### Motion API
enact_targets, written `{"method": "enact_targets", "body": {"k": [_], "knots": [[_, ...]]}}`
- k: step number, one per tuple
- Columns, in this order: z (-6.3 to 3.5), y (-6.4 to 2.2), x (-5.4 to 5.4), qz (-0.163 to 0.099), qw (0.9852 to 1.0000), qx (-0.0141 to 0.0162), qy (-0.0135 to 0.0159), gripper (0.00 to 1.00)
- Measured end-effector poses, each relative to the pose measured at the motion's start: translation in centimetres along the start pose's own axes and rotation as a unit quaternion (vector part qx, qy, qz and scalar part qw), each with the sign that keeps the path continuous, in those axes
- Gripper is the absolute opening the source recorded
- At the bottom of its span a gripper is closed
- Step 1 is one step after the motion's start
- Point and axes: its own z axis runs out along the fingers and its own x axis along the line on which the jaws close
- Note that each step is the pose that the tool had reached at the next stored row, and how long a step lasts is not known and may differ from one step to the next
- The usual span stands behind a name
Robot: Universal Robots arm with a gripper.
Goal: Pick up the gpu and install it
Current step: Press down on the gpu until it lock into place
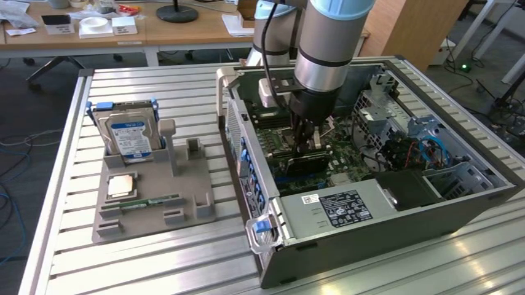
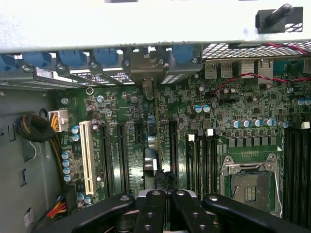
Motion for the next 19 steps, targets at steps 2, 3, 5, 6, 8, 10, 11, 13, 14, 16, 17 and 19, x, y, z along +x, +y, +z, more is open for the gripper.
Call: {"method": "enact_targets", "body": {"k": [2, 3, 5, 6, 8, 10, 11, 13, 14, 16, 17, 19], "knots": [[0.01, 0.0, 0.0, 0.0, 1.0, 0.0, -0.0001, 0.11], [0.01, 0.01, 0.0, 0.0, 1.0, 0.0001, -0.0001, 0.11], [0.03, 0.1, 0.01, 0.0, 1.0, 0.0001, -0.0001, 0.11], [0.03, 0.12, 0.01, 0.0, 1.0, 0.0001, -0.0001, 0.11], [0.02, 0.12, 0.01, 0.0, 1.0, 0.0, -0.0001, 0.11], [0.03, 0.12, 0.02, 0.0, 1.0, 0.0, -0.0001, 0.11], [0.05, 0.13, 0.03, 0.0, 1.0, 0.0, 0.0, 0.11], [0.07, 0.13, 0.03, 0.0, 1.0, -0.0001, 0.0001, 0.11], [0.08, 0.12, 0.03, 0.0, 1.0, 0.0, 0.0001, 0.11], [0.09, 0.13, 0.02, 0.0, 1.0, 0.0, 0.0, 0.11], [0.1, 0.12, 0.02, 0.0, 1.0, 0.0, -0.0001, 0.11], [0.16, 0.15, 0.03, 0.0, 1.0, 0.0, 0.0001, 0.11]]}}
